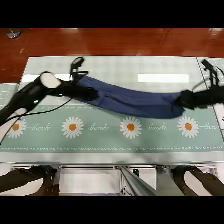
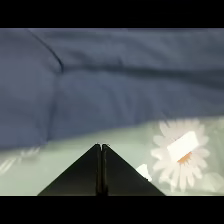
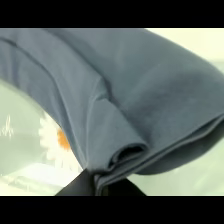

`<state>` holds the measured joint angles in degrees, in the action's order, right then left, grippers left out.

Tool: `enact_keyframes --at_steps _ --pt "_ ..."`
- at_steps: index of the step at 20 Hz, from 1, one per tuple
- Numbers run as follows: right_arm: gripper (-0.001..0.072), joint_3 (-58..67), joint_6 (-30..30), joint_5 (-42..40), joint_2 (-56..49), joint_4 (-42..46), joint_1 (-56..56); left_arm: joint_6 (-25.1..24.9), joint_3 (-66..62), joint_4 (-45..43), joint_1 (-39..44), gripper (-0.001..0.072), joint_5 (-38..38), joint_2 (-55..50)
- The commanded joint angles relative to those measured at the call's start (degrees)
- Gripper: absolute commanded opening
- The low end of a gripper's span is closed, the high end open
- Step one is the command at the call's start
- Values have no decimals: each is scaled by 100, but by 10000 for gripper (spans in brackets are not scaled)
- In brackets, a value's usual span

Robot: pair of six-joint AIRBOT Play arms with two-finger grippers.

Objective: Fold the shirts.

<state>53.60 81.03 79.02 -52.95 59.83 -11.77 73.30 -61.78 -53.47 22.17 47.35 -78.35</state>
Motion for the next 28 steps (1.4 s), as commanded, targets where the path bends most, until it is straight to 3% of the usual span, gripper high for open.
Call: enact_keyframes --at_steps 1,3,6,9,12,15,20,23,25,28 --pt "20 -732 573 407 1749 221 4 863 -1067 -994 988 29 -267 -848" --pt "20 -754 826 592 2312 221 4 1176 -1784 -866 1397 30 -28 -1541" --pt "20 -754 1051 686 2704 219 4 1180 -2378 264 2026 30 33 -2356" --pt "20 -754 1051 636 2717 203 4 789 -2476 1237 2699 30 289 -2828" --pt "20 -754 1088 485 2704 195 4 684 -2476 1386 3215 31 584 -2955" --pt "20 -754 1088 431 2704 98 4 682 -2566 1386 3185 31 664 -2909" --pt "20 -754 920 352 2446 -697 9 568 -3239 1384 1353 30 1644 -2638" --pt "20 -752 452 -195 1895 -1753 11 691 -3248 1178 -254 30 2376 -2114" --pt "20 -616 278 -699 1342 -1985 350 691 -3150 608 -1156 30 2754 -1613" --pt "20 15 225 -1370 149 -1934 1519 428 -2232 334 -2135 31 2433 -439"
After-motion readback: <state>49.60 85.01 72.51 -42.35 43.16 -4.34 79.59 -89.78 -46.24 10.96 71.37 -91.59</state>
